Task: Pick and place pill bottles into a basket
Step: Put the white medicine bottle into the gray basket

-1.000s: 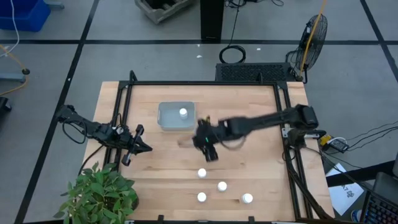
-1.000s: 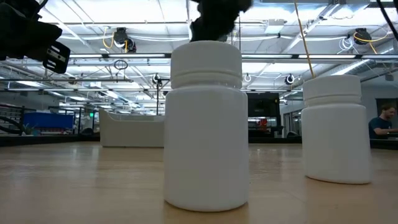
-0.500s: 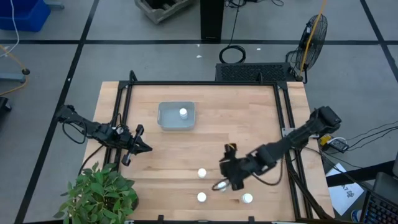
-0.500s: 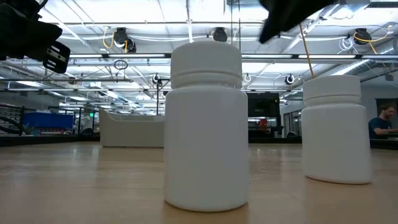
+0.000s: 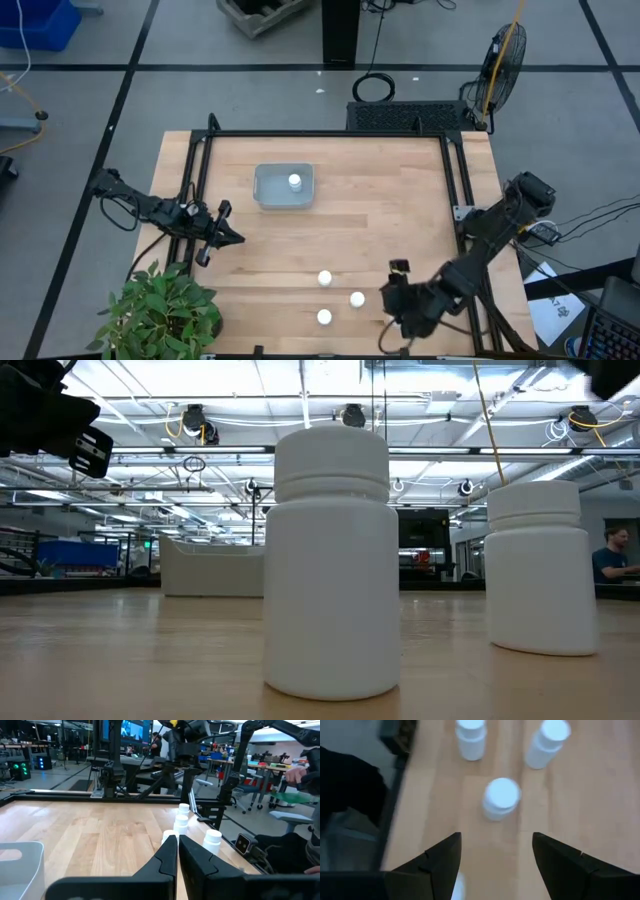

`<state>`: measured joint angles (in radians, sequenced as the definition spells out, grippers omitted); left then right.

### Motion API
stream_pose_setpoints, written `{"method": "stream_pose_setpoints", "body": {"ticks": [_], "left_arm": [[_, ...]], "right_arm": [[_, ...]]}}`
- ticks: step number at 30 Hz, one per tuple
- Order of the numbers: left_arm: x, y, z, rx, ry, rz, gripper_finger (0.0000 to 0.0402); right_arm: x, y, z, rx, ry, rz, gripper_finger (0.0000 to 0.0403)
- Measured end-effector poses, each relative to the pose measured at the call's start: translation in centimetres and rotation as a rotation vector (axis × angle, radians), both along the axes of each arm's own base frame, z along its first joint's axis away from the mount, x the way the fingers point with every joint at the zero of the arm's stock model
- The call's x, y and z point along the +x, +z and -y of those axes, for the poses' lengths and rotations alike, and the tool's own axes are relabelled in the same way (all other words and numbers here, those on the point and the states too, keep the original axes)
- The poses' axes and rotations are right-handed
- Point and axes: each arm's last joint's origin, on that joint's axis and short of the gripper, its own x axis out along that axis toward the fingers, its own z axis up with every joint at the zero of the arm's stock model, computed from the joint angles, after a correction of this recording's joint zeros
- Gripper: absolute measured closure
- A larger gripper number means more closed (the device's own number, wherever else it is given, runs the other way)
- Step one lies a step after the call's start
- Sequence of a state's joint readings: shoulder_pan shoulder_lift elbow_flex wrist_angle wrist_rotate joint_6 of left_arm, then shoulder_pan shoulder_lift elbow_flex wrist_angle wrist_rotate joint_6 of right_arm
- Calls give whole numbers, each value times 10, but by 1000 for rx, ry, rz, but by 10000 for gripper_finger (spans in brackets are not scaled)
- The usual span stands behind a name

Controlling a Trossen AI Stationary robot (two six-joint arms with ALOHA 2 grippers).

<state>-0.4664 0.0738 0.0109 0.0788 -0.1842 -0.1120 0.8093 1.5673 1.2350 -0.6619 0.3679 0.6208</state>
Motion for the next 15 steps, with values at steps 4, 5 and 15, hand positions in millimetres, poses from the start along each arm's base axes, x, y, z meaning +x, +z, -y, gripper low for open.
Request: {"method": "stream_pose_setpoints", "body": {"ticks": [4, 5, 15], "left_arm": [[0, 0, 0, 0, 0, 0, 378], [0, 0, 0, 0, 0, 0, 378], [0, 0, 0, 0, 0, 0, 378]], "right_arm": [[-14, -3, -12, 15, -5, -16, 165], [-17, -3, -15, 16, -12, -9, 165], [-29, -18, -33, -28, -16, -13, 165]]}}
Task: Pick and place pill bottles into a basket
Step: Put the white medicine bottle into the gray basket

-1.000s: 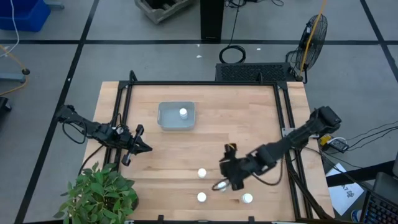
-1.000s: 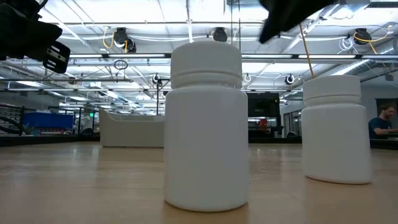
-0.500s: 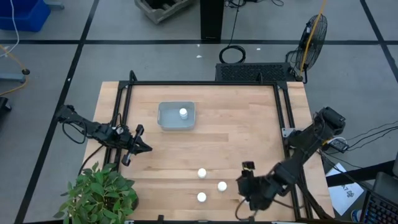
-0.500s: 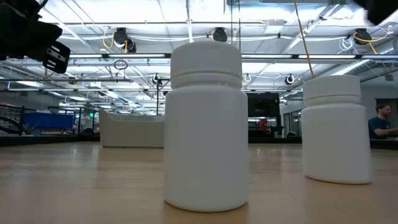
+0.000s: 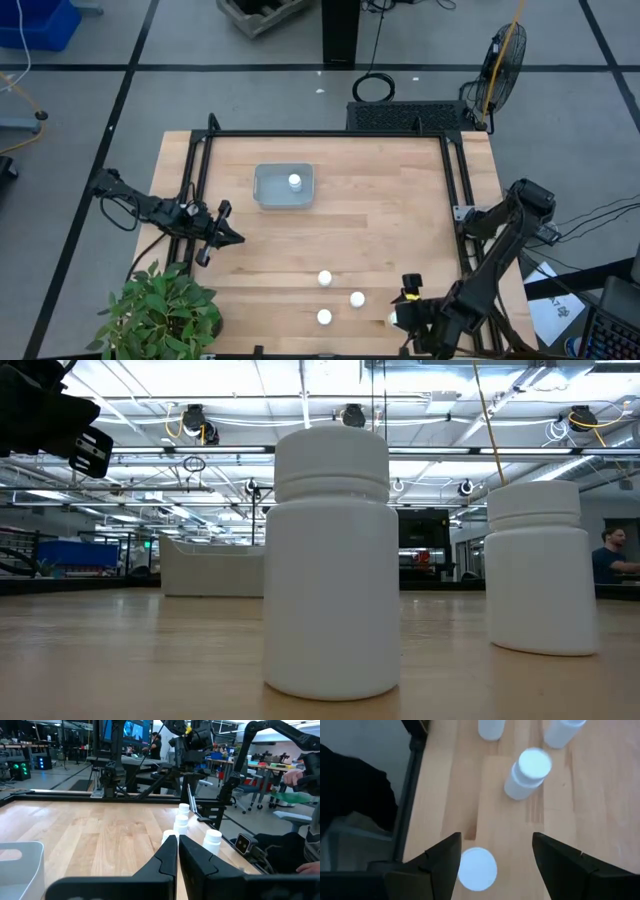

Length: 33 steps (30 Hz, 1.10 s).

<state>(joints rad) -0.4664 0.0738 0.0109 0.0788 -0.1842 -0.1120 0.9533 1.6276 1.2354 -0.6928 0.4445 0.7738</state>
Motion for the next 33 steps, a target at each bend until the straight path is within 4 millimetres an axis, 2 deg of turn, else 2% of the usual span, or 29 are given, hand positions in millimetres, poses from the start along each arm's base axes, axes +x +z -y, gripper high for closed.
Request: {"method": "stream_pose_setpoints", "body": {"ticks": [5, 13, 33], "left_arm": [[0, 0, 0, 0, 1, 0, 378], [0, 0, 0, 0, 1, 0, 378], [0, 0, 0, 0, 0, 0, 378]], "right_arm": [[0, -11, -4, -5, -6, -45, 165], [-7, -13, -9, 9, -26, -55, 165], [-4, -43, -19, -22, -70, -131, 165]]}}
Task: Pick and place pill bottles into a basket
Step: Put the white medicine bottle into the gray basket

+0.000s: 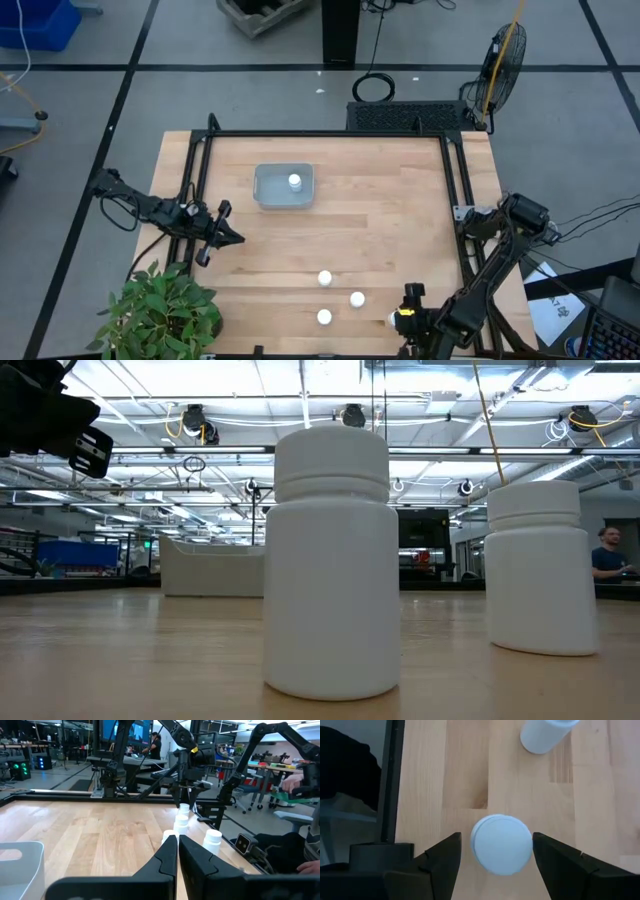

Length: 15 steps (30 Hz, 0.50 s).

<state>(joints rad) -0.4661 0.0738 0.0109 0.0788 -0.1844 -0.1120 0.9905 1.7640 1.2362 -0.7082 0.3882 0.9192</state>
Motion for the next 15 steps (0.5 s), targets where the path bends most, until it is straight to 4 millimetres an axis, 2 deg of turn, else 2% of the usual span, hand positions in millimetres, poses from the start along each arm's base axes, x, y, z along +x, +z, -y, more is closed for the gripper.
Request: {"method": "stream_pose_setpoints", "body": {"ticks": [8, 15], "left_arm": [[0, 0, 0, 0, 0, 0, 378], [0, 0, 0, 0, 0, 0, 378]], "right_arm": [[1, 0, 0, -1, -6, 2, 171], [1, -1, 1, -2, -10, 2, 225]]}}
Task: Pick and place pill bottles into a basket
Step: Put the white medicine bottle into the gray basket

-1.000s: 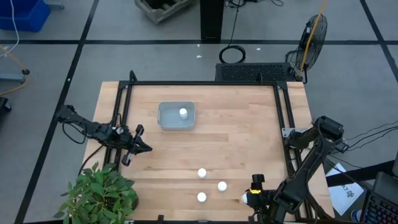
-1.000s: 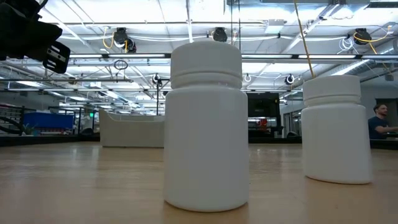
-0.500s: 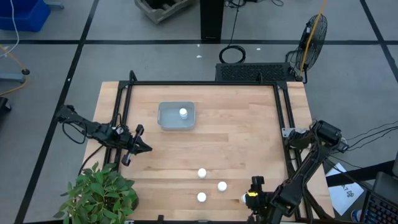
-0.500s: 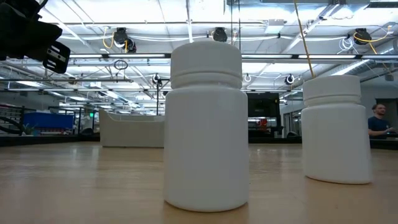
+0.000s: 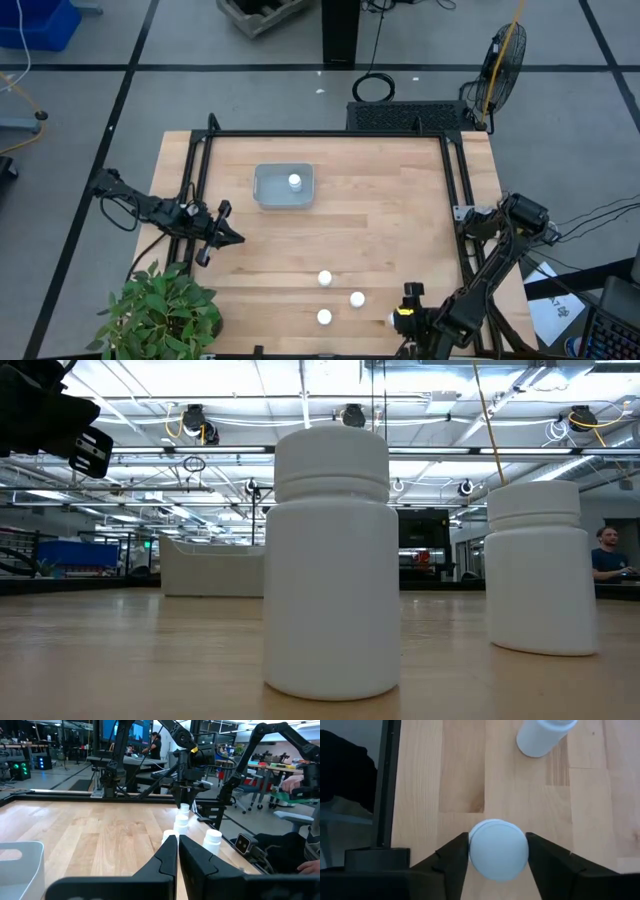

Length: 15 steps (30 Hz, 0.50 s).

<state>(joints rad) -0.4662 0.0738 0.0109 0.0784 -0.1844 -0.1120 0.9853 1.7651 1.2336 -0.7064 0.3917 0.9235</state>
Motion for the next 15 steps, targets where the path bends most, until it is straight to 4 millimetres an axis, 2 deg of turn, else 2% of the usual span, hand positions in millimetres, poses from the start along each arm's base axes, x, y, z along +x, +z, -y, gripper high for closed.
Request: {"method": "stream_pose_setpoints", "body": {"ticks": [4, 10, 15], "left_arm": [[0, 0, 0, 0, 0, 0, 378], [0, 0, 0, 0, 0, 0, 378], [0, 0, 0, 0, 0, 0, 378]], "right_arm": [[-1, -3, 3, 1, -8, -6, 253], [-1, -4, 8, -16, -1, -10, 253], [4, 8, 21, -53, -6, 31, 248]]}}
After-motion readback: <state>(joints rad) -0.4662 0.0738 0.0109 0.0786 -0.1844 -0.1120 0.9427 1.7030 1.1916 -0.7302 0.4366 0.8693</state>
